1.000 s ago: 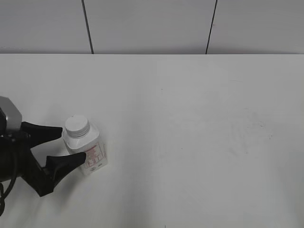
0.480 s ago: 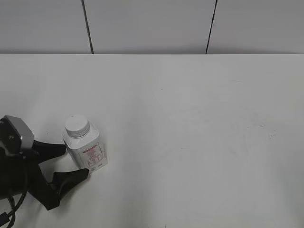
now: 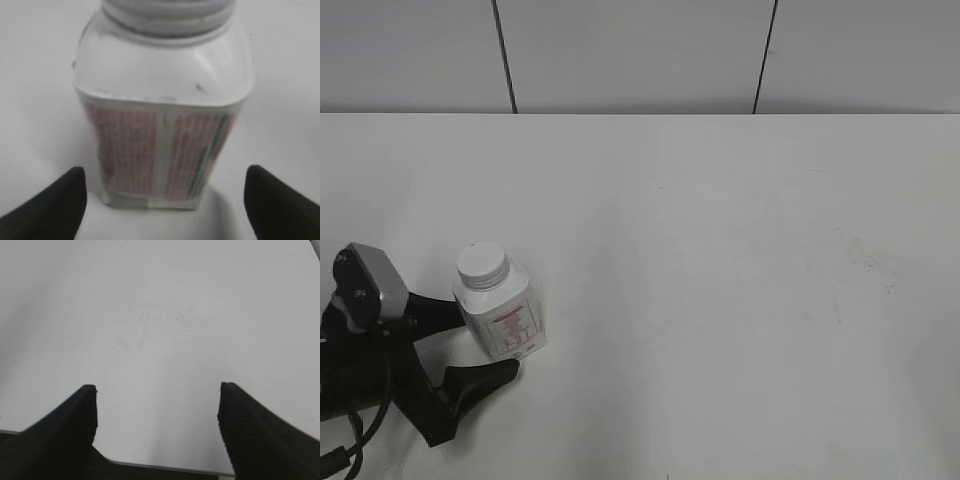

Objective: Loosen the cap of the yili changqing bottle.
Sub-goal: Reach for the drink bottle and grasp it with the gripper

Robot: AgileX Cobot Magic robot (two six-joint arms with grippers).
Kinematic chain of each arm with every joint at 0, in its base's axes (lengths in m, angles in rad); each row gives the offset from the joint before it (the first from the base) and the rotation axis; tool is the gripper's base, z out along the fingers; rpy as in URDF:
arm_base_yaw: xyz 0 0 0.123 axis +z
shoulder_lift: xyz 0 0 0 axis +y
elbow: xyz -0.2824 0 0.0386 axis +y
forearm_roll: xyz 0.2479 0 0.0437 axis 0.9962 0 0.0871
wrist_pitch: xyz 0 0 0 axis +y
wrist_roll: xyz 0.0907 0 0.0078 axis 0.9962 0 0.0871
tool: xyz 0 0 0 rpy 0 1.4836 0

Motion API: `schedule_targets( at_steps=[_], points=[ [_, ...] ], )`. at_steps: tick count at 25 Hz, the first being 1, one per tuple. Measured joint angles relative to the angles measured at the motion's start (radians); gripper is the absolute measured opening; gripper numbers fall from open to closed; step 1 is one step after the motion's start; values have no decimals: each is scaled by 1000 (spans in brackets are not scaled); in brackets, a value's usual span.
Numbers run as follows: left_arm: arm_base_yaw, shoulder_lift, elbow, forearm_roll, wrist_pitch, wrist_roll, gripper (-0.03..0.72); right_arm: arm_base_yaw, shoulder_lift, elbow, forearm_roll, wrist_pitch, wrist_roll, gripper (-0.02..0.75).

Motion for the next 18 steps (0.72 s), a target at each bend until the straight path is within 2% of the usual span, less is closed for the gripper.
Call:
schedule_targets(
  at_steps=[5, 10, 13, 18],
  points=[
    [-56, 4, -9, -106, -3, 2, 586, 0, 0, 0, 0, 0, 0, 592],
    [-58, 5, -9, -115, -4, 2, 581, 0, 0, 0, 0, 0, 0, 592],
    [-60, 5, -9, -113, -4, 2, 524, 0, 0, 0, 0, 0, 0, 592],
    [-60, 5, -9, -111, -4, 2, 379, 0, 0, 0, 0, 0, 0, 592]
  ],
)
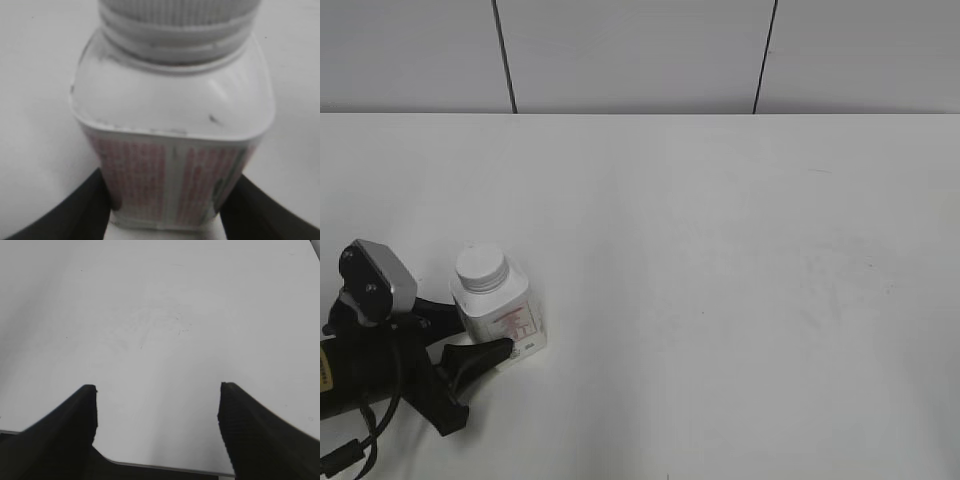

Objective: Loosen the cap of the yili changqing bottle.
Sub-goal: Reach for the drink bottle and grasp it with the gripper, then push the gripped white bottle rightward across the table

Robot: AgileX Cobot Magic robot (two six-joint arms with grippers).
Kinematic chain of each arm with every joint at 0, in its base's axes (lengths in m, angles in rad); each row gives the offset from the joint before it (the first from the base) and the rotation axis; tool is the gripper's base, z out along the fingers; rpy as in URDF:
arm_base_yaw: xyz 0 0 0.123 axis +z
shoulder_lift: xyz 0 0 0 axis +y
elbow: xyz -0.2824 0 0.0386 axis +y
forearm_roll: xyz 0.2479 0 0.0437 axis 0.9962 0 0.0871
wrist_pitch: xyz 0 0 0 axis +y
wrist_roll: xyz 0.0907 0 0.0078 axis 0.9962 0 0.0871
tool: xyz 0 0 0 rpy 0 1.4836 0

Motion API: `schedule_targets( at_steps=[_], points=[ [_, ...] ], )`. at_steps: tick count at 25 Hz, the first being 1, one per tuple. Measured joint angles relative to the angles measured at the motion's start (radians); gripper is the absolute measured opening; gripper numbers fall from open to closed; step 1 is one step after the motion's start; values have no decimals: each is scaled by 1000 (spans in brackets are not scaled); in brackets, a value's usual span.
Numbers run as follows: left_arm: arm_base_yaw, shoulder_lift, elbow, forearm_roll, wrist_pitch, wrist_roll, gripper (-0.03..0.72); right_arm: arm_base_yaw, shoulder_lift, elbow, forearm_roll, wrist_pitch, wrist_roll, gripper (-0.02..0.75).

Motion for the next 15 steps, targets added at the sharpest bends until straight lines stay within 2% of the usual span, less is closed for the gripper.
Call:
schedule_targets(
  at_steps=[8, 15],
  points=[
    [0, 1, -3, 10, 2, 0, 344, 0, 0, 0, 0, 0, 1, 592],
    [0, -1, -65, 161, 37, -77, 342, 0, 0, 0, 0, 0, 0, 592]
  ],
)
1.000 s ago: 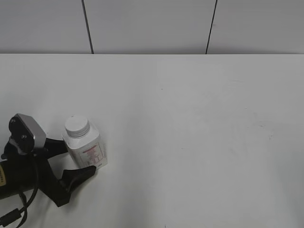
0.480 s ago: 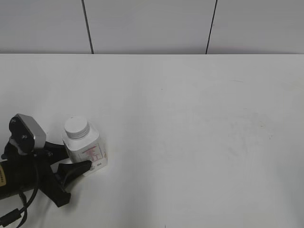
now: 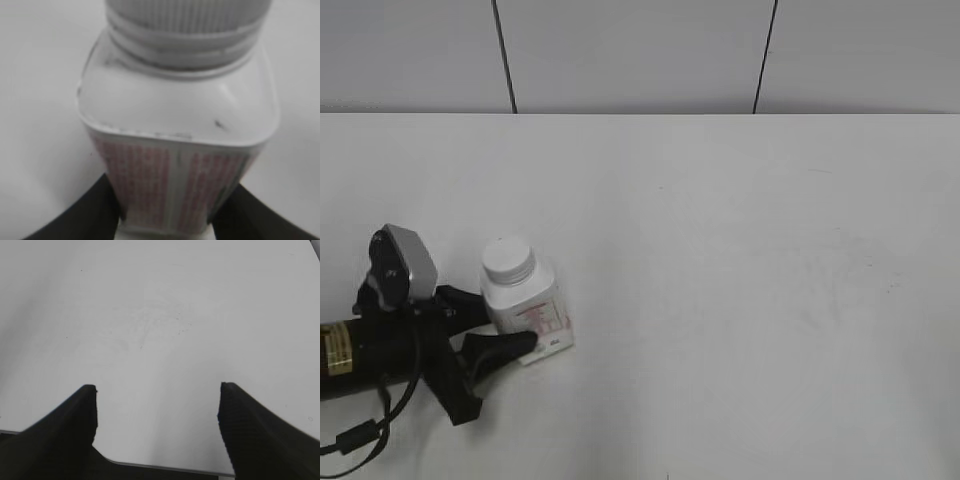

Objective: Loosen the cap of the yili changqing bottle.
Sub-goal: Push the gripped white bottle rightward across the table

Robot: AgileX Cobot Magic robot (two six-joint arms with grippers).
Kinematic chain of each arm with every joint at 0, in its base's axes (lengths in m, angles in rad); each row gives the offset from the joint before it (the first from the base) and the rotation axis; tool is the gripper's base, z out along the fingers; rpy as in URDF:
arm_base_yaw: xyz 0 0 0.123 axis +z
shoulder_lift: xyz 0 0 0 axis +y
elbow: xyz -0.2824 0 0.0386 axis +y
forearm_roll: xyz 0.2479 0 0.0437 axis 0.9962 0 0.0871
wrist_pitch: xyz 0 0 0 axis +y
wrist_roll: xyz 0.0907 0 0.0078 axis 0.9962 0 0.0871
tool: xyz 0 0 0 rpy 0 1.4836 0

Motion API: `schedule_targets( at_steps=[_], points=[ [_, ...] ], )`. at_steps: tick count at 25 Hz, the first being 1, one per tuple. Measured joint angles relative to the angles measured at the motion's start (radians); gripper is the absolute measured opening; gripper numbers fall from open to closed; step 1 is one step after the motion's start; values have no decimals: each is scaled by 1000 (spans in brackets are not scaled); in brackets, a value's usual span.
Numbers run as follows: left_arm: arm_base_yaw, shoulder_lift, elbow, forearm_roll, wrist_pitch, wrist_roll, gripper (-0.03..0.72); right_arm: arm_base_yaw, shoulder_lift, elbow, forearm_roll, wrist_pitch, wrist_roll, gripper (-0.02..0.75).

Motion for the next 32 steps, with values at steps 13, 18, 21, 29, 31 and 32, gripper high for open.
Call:
schedule_targets(
  at_steps=[13, 18, 21, 29, 31, 32],
  points=[
    [-34, -1, -361, 323, 13, -272, 342, 0, 0, 0, 0, 0, 0, 592],
    [-124, -6, -468, 388, 110, -371, 342, 0, 0, 0, 0, 0, 1, 592],
    [-168, -5, -510, 394, 150, -414, 342, 0, 0, 0, 0, 0, 1, 592],
    [-282, 2, -560, 391, 286, -456, 342, 0, 0, 0, 0, 0, 1, 592],
    [-293, 23, -560, 391, 294, -463, 342, 0, 0, 0, 0, 0, 1, 592],
    [-295, 35, -561, 390, 294, -464, 342, 0, 0, 0, 0, 0, 1, 592]
  ],
)
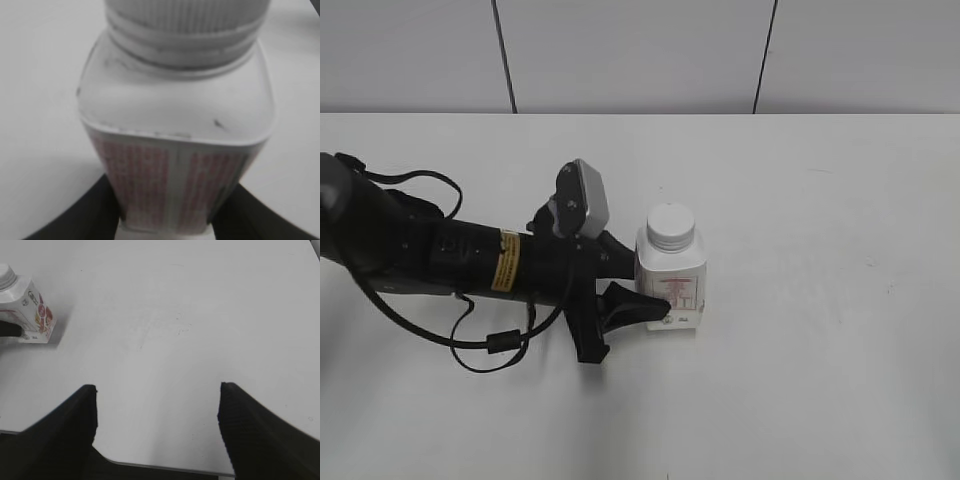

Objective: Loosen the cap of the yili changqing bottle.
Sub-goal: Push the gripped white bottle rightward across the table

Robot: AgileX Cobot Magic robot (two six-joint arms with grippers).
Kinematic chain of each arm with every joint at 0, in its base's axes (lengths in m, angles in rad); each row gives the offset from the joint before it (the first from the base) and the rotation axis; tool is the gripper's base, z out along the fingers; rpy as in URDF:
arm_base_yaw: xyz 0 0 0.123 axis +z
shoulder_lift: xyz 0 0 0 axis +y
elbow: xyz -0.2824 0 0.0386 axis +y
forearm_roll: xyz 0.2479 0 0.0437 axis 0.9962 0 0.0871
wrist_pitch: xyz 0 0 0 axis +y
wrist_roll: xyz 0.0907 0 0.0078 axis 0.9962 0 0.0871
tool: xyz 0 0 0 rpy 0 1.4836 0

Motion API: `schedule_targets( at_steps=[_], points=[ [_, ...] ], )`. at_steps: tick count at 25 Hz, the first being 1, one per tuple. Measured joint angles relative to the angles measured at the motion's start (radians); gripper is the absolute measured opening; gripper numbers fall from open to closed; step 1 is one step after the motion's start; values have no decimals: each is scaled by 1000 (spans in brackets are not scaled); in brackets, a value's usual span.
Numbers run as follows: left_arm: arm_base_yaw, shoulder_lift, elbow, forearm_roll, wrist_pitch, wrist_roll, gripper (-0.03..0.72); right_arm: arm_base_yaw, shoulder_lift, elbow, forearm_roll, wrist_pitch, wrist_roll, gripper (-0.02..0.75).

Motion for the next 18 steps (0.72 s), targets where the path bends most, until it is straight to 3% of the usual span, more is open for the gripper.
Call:
schedule_targets(
  at_steps=[9, 18],
  points=[
    [-2, 68, -6, -22, -2, 6, 342, 0, 0, 0, 0, 0, 0, 592],
    [-2, 69, -6, -35, 28, 126, 340, 0, 0, 0, 0, 0, 0, 592]
  ],
)
